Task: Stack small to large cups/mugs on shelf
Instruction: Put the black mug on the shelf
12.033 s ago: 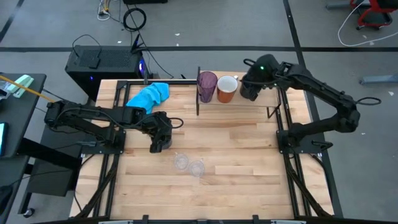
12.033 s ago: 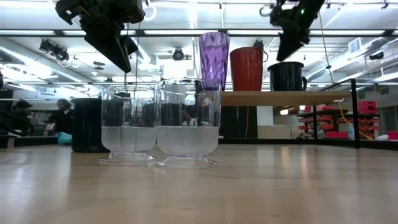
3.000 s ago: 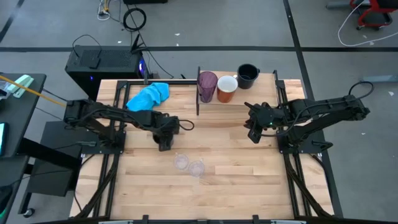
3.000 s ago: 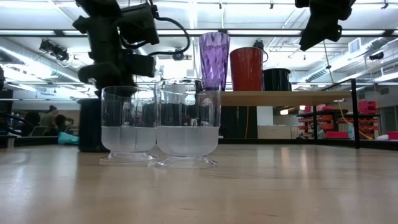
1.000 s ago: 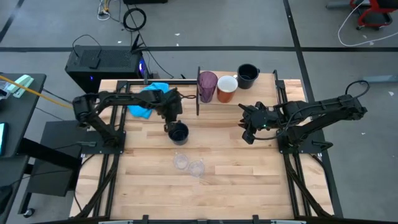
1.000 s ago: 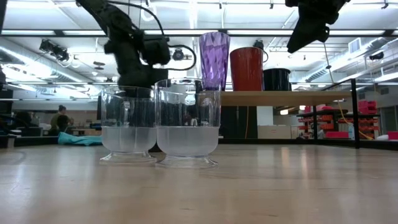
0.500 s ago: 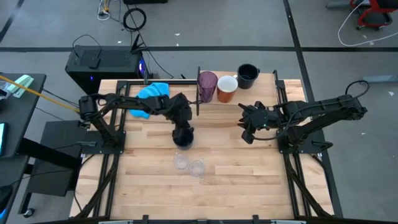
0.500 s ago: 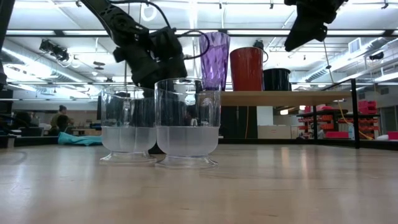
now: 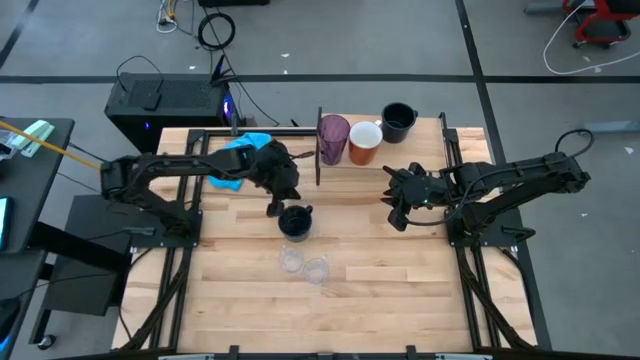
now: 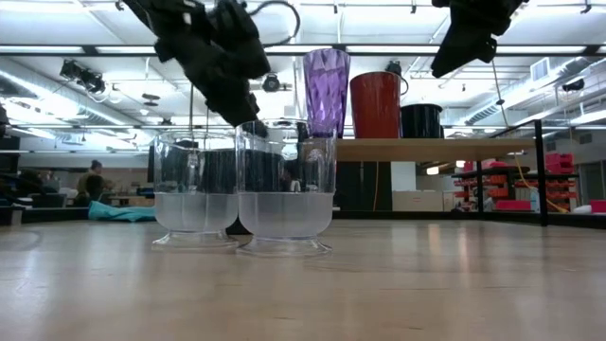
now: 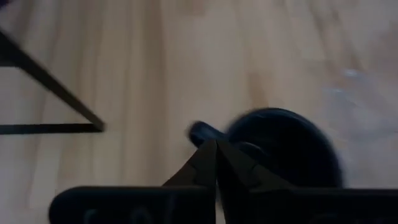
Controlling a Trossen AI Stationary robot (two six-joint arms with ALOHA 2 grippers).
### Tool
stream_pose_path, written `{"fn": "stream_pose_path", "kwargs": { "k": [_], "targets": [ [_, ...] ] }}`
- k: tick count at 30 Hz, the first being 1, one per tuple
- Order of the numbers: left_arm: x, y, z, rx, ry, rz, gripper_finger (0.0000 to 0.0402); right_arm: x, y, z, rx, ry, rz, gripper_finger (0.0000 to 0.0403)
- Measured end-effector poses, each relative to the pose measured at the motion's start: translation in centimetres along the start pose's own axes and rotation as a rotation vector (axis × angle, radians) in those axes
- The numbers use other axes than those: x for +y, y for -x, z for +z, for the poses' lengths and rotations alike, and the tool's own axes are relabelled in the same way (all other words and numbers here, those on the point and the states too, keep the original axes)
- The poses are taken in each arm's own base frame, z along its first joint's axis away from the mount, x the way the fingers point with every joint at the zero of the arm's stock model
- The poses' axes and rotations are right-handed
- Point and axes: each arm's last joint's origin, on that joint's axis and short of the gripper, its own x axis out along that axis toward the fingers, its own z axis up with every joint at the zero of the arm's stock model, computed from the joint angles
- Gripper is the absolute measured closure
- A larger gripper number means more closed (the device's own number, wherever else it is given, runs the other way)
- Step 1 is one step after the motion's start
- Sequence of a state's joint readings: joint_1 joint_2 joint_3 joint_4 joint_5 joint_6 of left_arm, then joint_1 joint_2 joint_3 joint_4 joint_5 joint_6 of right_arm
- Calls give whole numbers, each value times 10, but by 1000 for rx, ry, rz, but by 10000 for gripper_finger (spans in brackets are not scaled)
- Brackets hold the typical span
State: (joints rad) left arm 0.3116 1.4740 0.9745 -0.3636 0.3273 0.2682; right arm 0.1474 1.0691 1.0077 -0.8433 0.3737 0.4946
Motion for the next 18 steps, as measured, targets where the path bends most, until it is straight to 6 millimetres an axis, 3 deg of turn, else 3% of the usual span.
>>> {"fn": "stream_pose_path", "kwargs": {
  "k": [4,10,18],
  "targets": [
    [-21,-1,-1,60,26,-56,381,0,0,0,-5,-2,-1,305],
    [-50,-22,-3,137,55,-100,394,1,0,2,-18,-8,5,305],
    [-50,-47,-8,193,100,45,385,2,0,4,-39,8,16,305]
  ]
}}
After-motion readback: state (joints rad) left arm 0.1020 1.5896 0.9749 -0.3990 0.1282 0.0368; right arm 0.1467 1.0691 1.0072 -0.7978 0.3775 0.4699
